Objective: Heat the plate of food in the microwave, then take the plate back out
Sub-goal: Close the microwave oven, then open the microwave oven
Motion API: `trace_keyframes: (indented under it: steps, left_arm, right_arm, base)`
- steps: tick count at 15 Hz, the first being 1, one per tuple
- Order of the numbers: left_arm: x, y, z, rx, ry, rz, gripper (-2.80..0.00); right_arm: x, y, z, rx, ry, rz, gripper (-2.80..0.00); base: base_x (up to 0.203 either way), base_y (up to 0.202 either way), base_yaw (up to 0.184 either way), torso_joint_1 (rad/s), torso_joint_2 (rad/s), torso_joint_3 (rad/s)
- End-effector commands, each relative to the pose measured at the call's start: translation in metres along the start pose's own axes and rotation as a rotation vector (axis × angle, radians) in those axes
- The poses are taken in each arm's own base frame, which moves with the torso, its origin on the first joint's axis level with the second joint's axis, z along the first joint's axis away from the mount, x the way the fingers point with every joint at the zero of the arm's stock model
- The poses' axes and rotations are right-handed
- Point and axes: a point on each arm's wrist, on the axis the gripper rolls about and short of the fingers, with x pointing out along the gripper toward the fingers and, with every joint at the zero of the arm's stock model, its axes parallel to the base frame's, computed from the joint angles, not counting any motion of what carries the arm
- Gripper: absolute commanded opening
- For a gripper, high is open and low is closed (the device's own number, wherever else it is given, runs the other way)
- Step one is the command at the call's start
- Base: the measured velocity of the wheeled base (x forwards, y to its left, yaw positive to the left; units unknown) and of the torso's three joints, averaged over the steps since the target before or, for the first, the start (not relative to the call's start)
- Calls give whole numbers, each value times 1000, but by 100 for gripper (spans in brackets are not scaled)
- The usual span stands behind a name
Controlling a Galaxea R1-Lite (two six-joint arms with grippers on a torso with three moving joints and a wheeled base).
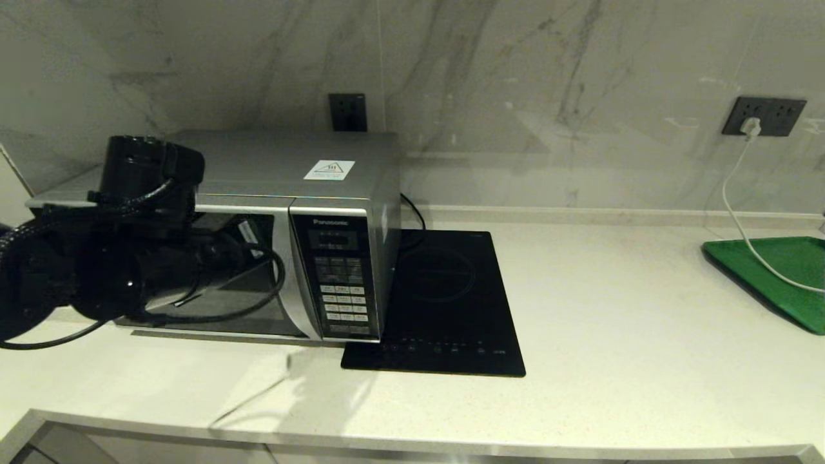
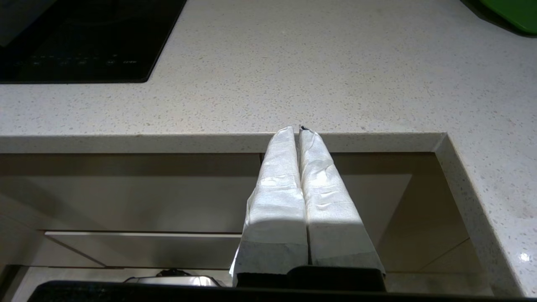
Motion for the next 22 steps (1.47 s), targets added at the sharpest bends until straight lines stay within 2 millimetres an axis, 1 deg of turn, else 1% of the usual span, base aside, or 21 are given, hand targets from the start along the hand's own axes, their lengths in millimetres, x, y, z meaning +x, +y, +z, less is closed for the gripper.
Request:
trace_keyframes:
  steps: [1,3,4,6,7,9,10,11,13,15,17,19,21,22]
  left_arm:
    - [-41,15,-6,33,57,-40,-280]
    - [-72,38,-21,101,222,-19,-280]
    - [-78,49,-33,137,295,0,-280]
    - [-71,62,-56,204,356,20,-280]
    - [-67,62,-65,226,342,-14,-280]
    - [-59,55,-84,268,266,-141,-280]
    - [-51,48,-93,292,229,-184,-280]
    - [-38,42,-104,324,221,-181,-280]
    - [-8,27,-132,386,196,-140,-280]
    - [10,12,-164,449,179,-132,-280]
    - [25,-1,-188,492,186,-128,-280]
    - [43,-15,-202,506,183,-124,-280]
    - [53,-26,-207,501,169,-134,-280]
    - [58,-28,-209,497,168,-128,-280]
  right_arm:
    - [0,0,0,1,1,0,-280]
    - [0,0,0,0,2,1,-280]
    - [0,0,0,1,1,-1,-280]
    - [0,0,0,1,1,-1,-280]
    - [0,0,0,0,0,1,-280]
    - [0,0,0,0,2,0,-280]
    - [0,0,0,0,2,0,-280]
    - [0,0,0,0,1,0,-280]
    - [0,0,0,1,2,-1,-280]
    - [0,0,0,1,2,0,-280]
    - [0,0,0,0,1,1,-280]
    - [0,0,0,0,0,1,-280]
    - [0,0,0,1,2,0,-280]
    - [0,0,0,1,0,0,-280]
  base:
    - [0,0,0,0,0,0]
    - [0,0,0,0,0,0]
    - [0,0,0,0,0,0]
    - [0,0,0,0,0,0]
    - [0,0,0,0,0,0]
    - [0,0,0,0,0,0]
    - [0,0,0,0,0,0]
    - [0,0,0,0,0,0]
    - [0,0,0,0,0,0]
    - [0,0,0,0,0,0]
    - [0,0,0,0,0,0]
    - [0,0,0,0,0,0]
    - [0,0,0,0,0,0]
    - [0,0,0,0,0,0]
